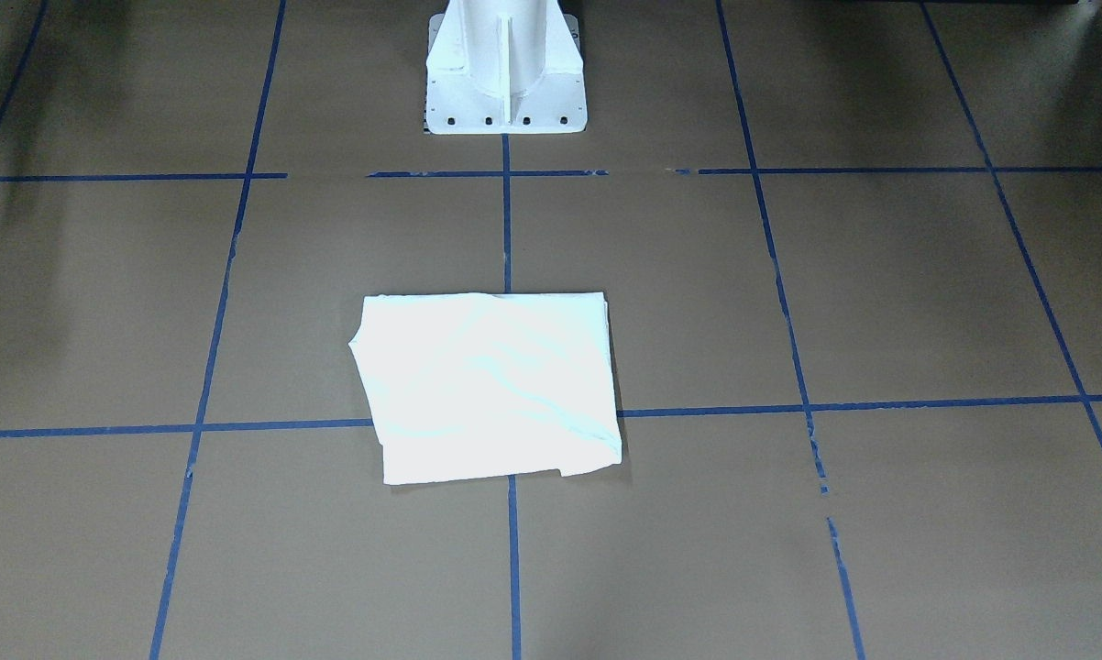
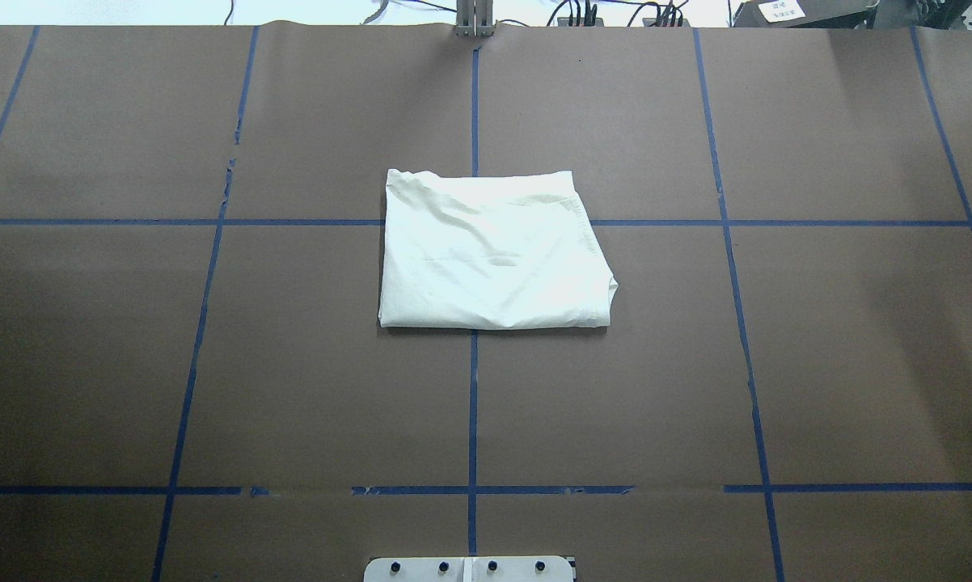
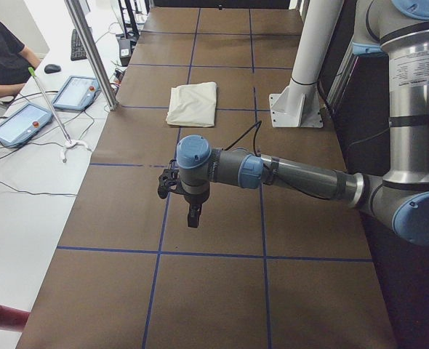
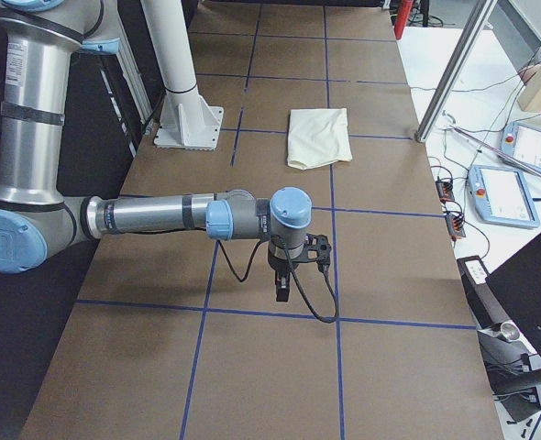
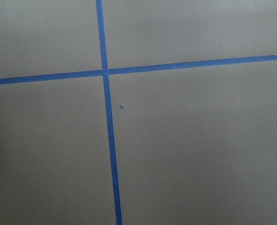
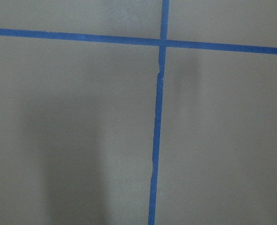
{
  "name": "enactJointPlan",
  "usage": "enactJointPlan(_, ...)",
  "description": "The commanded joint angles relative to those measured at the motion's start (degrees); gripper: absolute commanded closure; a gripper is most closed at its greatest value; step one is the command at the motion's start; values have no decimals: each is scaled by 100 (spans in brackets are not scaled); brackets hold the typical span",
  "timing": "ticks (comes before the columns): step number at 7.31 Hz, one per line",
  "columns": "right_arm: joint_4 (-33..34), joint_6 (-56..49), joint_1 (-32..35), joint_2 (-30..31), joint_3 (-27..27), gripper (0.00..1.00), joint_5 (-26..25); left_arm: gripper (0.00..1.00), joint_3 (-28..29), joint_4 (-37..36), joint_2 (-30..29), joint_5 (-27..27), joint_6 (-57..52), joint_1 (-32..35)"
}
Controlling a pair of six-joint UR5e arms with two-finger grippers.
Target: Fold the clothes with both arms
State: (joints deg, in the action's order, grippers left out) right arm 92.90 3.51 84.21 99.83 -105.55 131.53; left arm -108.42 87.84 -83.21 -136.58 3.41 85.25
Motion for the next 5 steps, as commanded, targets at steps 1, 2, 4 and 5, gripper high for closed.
enactJointPlan(1,0,0,-1,-16,-27,0,136,0,-38,40,-72,0,-7,-8)
enactJointPlan(2,0,0,-1,-103,-1,0,128,0,-56,49,-72,0,-7,-8)
enactJointPlan(4,0,0,8,-157,-10,0,154,0,-65,49,-81,-9,2,-8)
enactJointPlan(5,0,0,8,-157,-36,0,163,0,-56,49,-81,-9,2,-8)
